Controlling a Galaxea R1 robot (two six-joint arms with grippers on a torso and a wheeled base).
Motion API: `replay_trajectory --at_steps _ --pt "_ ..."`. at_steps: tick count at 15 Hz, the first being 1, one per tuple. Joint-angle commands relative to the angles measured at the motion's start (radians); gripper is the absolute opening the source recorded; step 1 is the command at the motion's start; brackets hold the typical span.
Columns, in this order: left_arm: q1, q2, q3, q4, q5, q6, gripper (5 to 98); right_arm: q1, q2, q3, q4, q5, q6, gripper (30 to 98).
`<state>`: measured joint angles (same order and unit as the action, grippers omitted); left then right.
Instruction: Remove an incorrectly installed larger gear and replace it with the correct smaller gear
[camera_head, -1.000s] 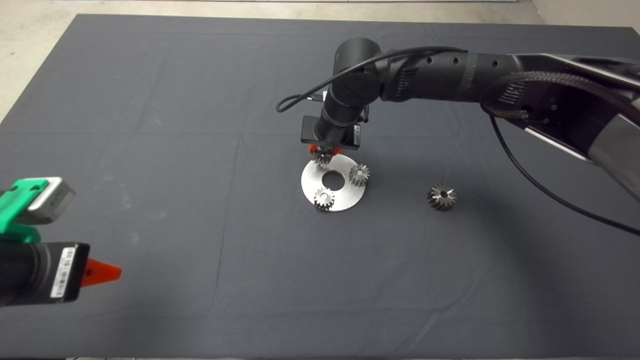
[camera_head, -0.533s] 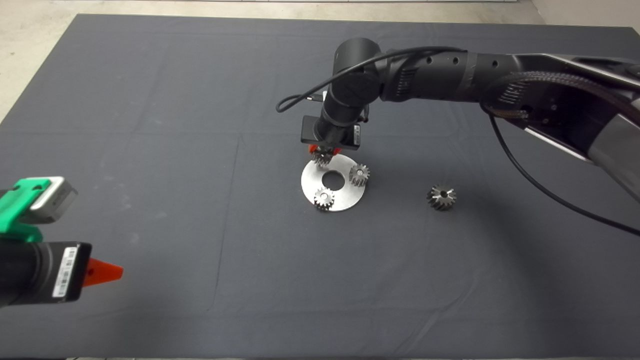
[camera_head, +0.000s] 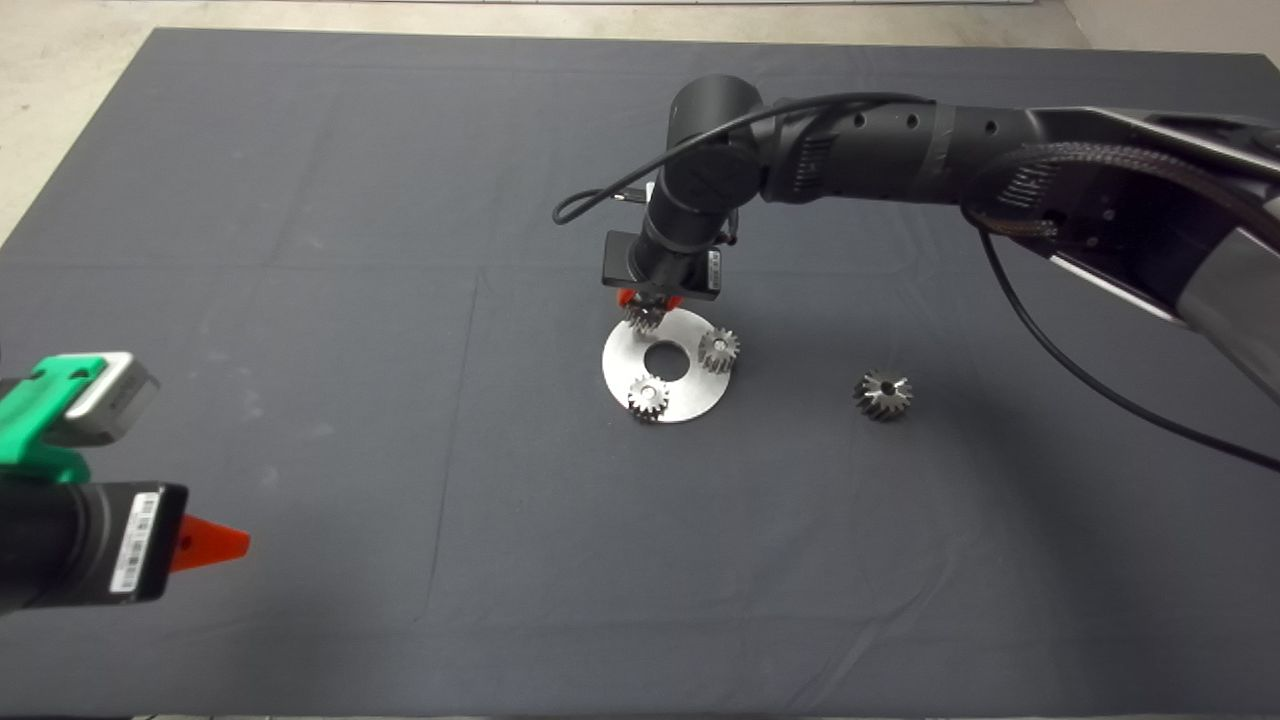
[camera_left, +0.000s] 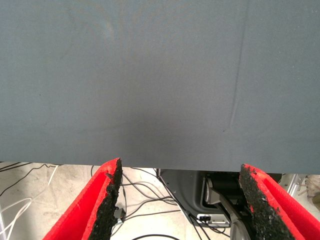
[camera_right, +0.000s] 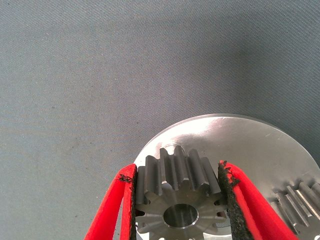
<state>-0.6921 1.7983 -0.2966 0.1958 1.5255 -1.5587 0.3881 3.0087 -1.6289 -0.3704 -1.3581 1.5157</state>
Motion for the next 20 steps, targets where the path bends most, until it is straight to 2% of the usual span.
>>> replay_trajectory --at_steps 1,3,4,7,9,14,17,20 --pt "0.0 0.011 0.01 0.013 0.062 -0.004 59.2 0.008 -0.003 -0.006 0.07 -0.046 -0.014 34.6" --pt "0.006 0.013 0.01 0.013 0.062 -0.004 59.2 0.009 -0.004 -0.017 0.148 -0.049 -0.046 34.6" --pt "0.008 0.013 0.01 0.014 0.062 -0.004 59.2 0.009 -0.004 -0.031 0.169 -0.059 -0.052 34.6" --pt "0.008 0.013 0.01 0.014 0.062 -0.004 59.2 0.011 -0.006 -0.035 0.196 -0.095 -0.059 34.6" --pt "0.008 0.013 0.01 0.014 0.062 -0.004 59.2 0.012 -0.006 -0.035 0.232 -0.101 -0.09 34.7" --pt "0.008 0.011 0.012 0.025 0.064 -0.004 59.2 0.014 -0.001 -0.031 0.231 -0.108 -0.097 34.5" --pt "0.008 0.014 0.012 0.025 0.062 -0.004 59.2 0.014 -0.003 -0.032 0.229 -0.142 -0.097 34.4" --pt "0.008 0.013 0.012 0.025 0.064 -0.004 59.2 0.015 -0.003 -0.031 0.229 -0.148 -0.095 34.3"
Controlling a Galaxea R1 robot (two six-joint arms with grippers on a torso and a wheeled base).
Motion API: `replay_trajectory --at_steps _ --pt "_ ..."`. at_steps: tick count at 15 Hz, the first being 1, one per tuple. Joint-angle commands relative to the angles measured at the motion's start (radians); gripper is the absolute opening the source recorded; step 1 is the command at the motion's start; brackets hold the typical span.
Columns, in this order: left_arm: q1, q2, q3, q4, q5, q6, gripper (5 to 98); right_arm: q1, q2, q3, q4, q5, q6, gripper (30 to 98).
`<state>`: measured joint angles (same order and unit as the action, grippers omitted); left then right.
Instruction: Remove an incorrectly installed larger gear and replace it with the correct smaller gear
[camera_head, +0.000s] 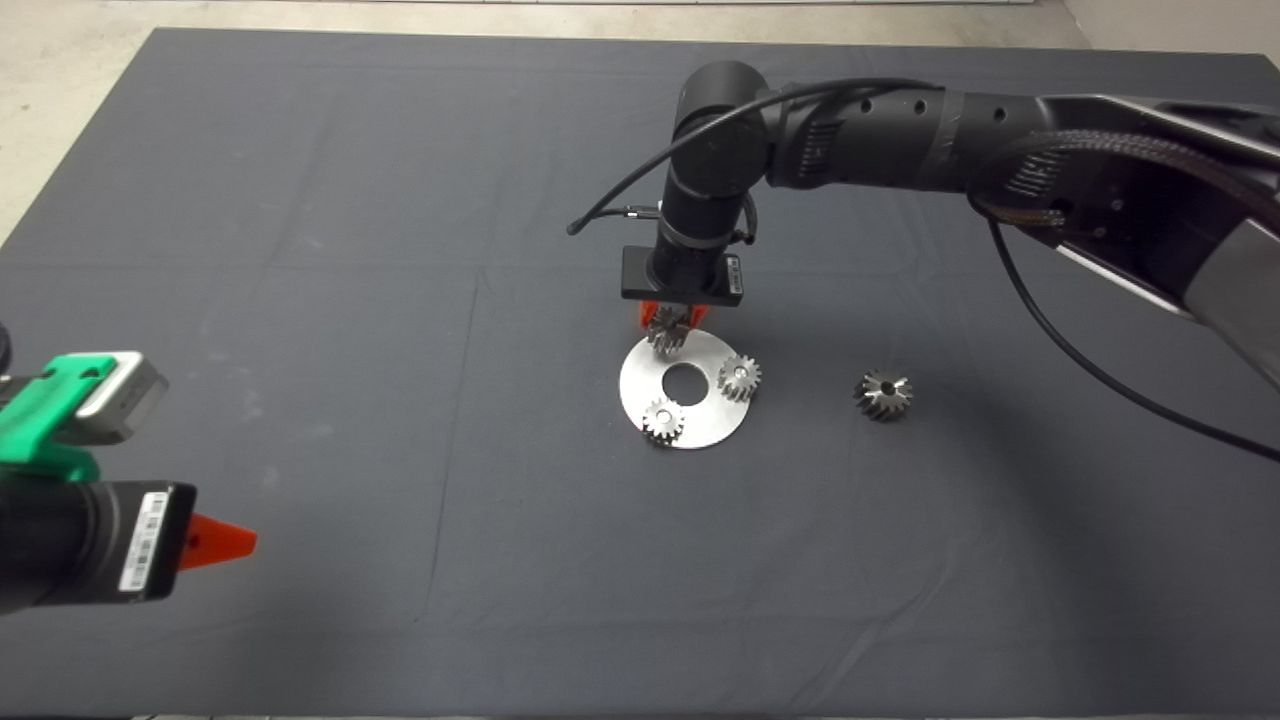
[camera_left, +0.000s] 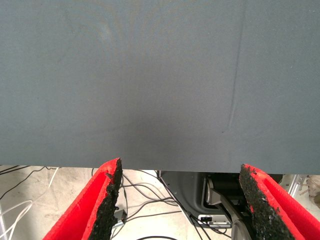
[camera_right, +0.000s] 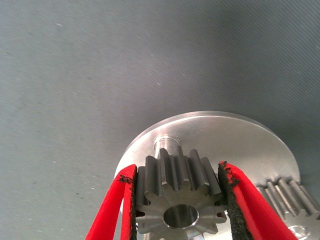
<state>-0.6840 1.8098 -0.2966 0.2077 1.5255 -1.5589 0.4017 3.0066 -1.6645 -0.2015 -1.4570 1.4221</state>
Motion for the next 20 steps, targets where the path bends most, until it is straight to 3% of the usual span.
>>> replay_trajectory --at_steps 1,13,16,20 --pt "0.0 0.001 0.012 0.013 0.062 -0.004 59.2 0.003 0.001 0.007 0.06 -0.049 -0.002 34.3" --pt "0.0 0.003 0.01 0.015 0.062 -0.004 59.2 0.005 0.001 0.008 0.06 -0.058 -0.003 35.1" --pt "0.0 0.003 0.01 0.015 0.062 -0.004 59.2 0.005 0.001 0.01 0.06 -0.073 -0.005 35.3" --pt "0.0 0.003 0.01 0.015 0.062 -0.004 59.2 0.005 0.001 0.013 0.062 -0.115 -0.028 35.4"
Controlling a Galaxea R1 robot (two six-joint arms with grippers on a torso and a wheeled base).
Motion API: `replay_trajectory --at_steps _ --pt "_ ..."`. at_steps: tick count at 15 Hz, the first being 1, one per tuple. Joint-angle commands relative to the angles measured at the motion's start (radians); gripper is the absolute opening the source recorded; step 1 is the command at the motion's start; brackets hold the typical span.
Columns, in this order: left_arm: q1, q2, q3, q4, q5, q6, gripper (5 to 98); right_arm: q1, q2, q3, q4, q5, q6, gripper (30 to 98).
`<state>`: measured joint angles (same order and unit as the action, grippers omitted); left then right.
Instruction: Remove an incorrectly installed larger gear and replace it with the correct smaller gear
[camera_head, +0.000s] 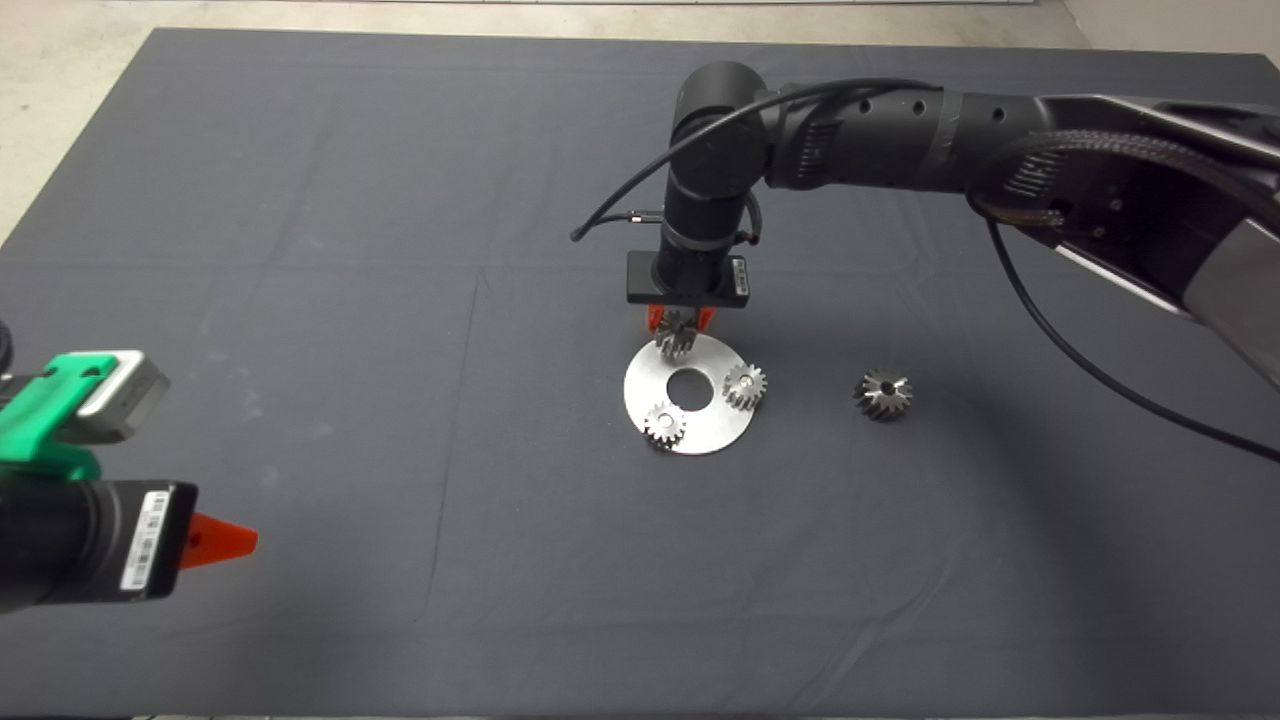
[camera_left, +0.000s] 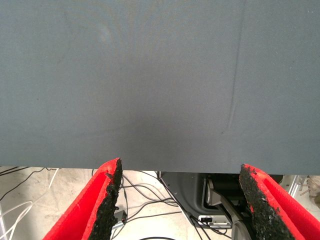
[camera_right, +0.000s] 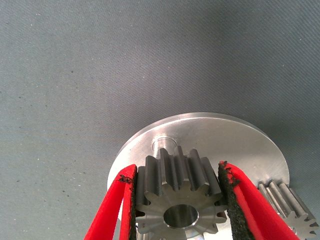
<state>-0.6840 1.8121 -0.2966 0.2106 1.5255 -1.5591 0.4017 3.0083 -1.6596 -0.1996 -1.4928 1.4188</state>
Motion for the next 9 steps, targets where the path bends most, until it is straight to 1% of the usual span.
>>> replay_trajectory --at_steps 1,2,3,7,9 --pt "0.0 0.0 0.01 0.012 0.062 -0.004 59.2 0.006 0.001 0.008 0.06 -0.081 -0.029 35.5" --pt "0.0 0.0 0.01 0.012 0.062 -0.004 59.2 0.012 -0.001 0.008 0.06 -0.091 -0.031 35.5" --pt "0.0 0.0 0.01 0.012 0.062 -0.004 59.2 0.023 0.001 0.009 0.062 -0.092 -0.031 35.6" --pt "0.0 -0.001 0.011 0.012 0.063 -0.004 59.2 0.031 -0.004 0.003 0.06 -0.098 -0.031 35.7" --pt "0.0 -0.001 0.01 0.012 0.063 -0.004 59.2 0.032 -0.004 0.0 0.06 -0.1 -0.049 35.8"
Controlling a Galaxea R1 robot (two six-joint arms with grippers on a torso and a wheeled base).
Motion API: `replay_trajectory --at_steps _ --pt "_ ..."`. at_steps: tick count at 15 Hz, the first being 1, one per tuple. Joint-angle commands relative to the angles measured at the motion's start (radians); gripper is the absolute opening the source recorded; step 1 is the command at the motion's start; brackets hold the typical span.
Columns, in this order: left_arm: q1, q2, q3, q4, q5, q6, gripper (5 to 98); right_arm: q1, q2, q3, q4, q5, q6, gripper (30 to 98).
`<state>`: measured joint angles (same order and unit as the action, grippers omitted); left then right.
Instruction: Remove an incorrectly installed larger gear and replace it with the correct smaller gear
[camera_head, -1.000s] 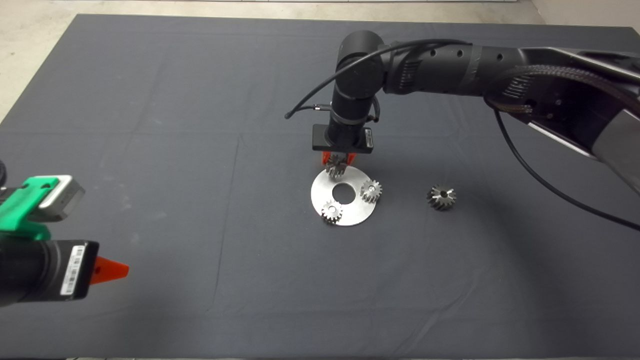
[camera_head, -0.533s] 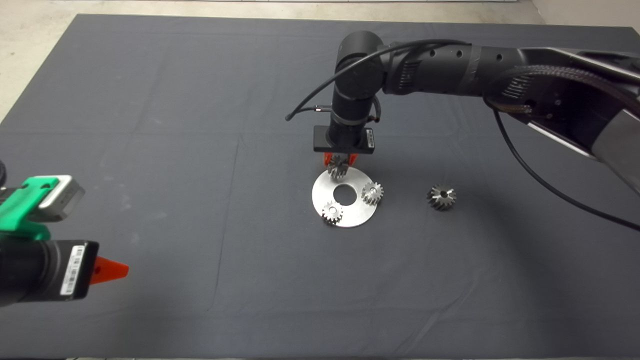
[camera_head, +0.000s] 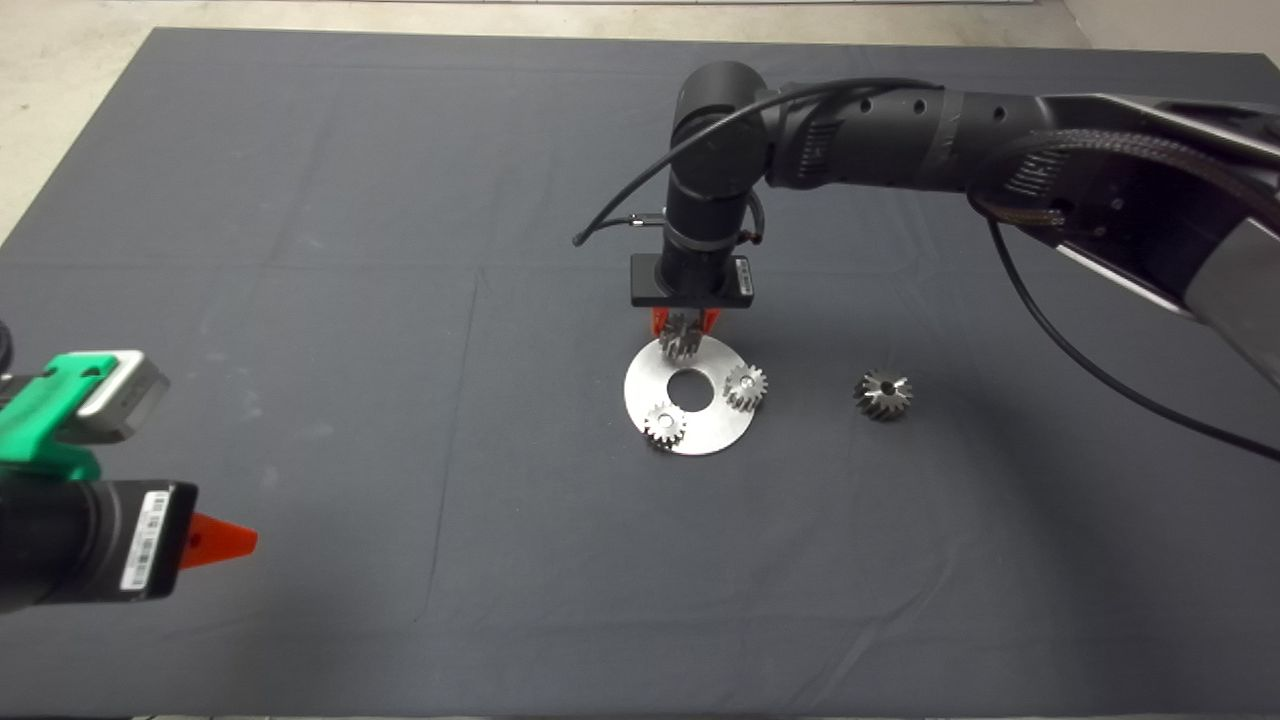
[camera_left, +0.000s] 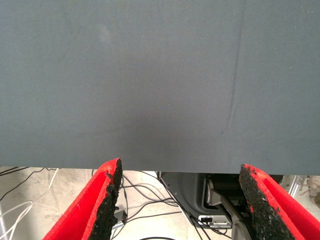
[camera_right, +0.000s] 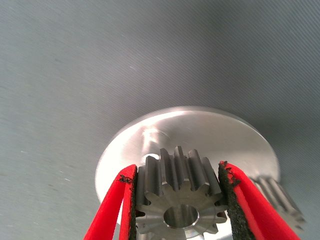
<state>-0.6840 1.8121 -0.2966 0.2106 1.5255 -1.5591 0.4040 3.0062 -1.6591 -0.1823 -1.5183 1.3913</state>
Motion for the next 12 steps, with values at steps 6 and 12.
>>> replay_trajectory --at_steps 6,12 --pt "0.0 -0.001 0.01 0.013 0.062 -0.004 59.2 0.043 -0.005 0.006 0.042 -0.071 -0.031 35.9" --pt "0.006 0.0 0.008 0.015 0.062 -0.004 59.2 0.188 -0.005 0.043 0.041 -0.068 -0.023 36.1"
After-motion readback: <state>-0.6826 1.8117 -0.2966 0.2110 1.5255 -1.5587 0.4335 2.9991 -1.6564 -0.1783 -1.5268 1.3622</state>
